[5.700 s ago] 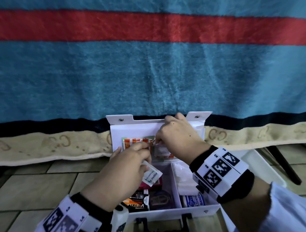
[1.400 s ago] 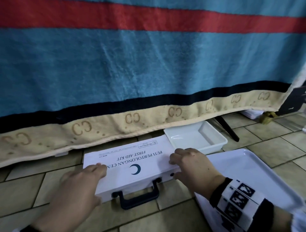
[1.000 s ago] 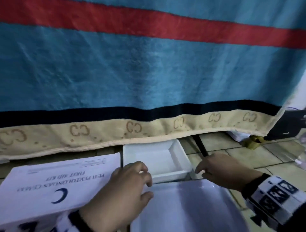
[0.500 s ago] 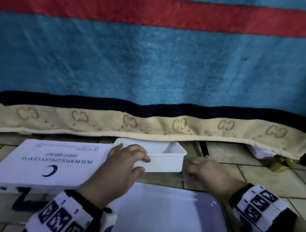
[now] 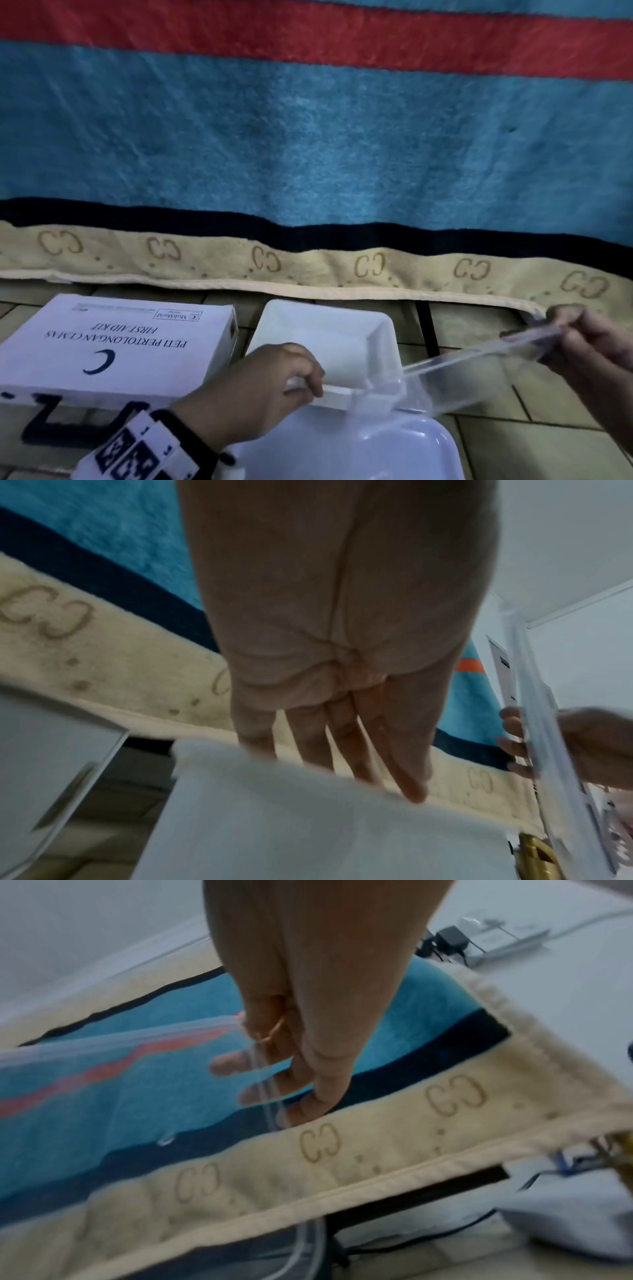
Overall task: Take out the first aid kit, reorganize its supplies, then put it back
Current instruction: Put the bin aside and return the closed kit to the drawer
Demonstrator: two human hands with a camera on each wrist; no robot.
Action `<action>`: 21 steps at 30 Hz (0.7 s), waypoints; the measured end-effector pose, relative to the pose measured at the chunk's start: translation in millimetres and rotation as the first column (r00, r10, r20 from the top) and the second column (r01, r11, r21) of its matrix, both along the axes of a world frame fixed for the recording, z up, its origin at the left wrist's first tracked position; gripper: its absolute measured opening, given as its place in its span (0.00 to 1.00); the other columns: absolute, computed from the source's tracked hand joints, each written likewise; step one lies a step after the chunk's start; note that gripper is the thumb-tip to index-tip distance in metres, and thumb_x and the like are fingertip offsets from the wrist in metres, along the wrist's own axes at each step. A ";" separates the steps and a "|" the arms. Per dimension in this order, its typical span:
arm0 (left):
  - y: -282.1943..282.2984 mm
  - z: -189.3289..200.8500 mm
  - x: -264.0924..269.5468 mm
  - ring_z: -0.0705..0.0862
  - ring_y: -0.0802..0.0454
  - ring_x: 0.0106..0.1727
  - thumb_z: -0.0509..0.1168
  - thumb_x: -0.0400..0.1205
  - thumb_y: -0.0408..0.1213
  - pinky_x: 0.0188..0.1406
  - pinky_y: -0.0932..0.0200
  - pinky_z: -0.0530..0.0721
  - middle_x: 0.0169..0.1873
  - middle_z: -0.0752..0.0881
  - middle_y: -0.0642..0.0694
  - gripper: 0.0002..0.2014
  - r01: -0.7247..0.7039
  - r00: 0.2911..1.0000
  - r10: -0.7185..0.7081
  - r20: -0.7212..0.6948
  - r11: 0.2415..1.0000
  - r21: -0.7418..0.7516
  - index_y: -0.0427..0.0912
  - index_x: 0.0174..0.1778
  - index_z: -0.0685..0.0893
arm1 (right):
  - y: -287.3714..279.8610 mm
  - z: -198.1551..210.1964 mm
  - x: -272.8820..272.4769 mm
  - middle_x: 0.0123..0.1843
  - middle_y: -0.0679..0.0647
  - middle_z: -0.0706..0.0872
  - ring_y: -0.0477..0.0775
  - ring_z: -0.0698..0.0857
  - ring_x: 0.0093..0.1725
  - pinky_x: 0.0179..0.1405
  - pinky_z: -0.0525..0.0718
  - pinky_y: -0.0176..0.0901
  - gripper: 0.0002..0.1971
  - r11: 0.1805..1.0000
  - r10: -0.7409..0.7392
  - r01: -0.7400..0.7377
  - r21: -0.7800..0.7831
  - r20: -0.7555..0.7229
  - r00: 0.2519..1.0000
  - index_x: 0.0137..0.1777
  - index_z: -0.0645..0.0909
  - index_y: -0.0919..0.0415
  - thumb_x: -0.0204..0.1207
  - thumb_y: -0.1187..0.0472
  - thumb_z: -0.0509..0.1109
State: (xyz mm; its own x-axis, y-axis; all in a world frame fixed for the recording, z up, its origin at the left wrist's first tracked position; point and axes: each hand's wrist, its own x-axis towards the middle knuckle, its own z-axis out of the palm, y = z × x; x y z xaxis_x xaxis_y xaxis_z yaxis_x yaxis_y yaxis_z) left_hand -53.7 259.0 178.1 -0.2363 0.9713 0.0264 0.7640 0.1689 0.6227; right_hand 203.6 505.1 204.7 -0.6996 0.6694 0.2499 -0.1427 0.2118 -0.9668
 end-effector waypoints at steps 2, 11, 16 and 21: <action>2.0 -3.5 -2.0 0.78 0.68 0.58 0.62 0.76 0.49 0.57 0.77 0.70 0.52 0.80 0.63 0.07 -0.136 0.991 0.137 0.001 0.989 0.065 0.55 0.41 0.84 | -4.4 4.9 -17.9 0.34 0.57 0.88 0.54 0.90 0.36 0.34 0.88 0.40 0.13 0.988 -0.079 0.073 -0.136 -0.034 0.996 0.39 0.77 0.55 0.64 0.47 0.70; 19.8 -4.6 -34.7 0.81 0.44 0.59 0.54 0.86 0.38 0.56 0.54 0.78 0.57 0.85 0.40 0.13 -0.583 0.812 0.579 -0.068 0.803 -0.121 0.36 0.60 0.78 | -17.6 -54.2 -111.8 0.28 0.61 0.75 0.53 0.71 0.24 0.24 0.66 0.42 0.11 0.912 -0.121 0.263 -0.316 0.405 0.906 0.37 0.78 0.67 0.79 0.75 0.58; 23.5 1.0 -34.7 0.83 0.45 0.51 0.55 0.86 0.41 0.48 0.56 0.77 0.47 0.86 0.42 0.13 -0.638 0.756 0.649 0.089 0.760 -0.122 0.36 0.51 0.81 | -10.0 -73.1 -139.7 0.40 0.66 0.87 0.62 0.84 0.38 0.39 0.81 0.50 0.05 0.902 -0.189 0.355 -0.244 0.516 0.836 0.44 0.83 0.72 0.69 0.75 0.71; 30.8 -6.5 -37.6 0.85 0.52 0.47 0.69 0.77 0.31 0.45 0.59 0.81 0.41 0.86 0.52 0.11 -0.630 0.730 0.641 0.237 0.765 -0.130 0.51 0.39 0.76 | -8.5 -73.1 -152.3 0.38 0.57 0.86 0.60 0.85 0.45 0.48 0.82 0.48 0.06 0.909 -0.270 0.393 -0.139 0.521 0.810 0.37 0.81 0.61 0.71 0.69 0.75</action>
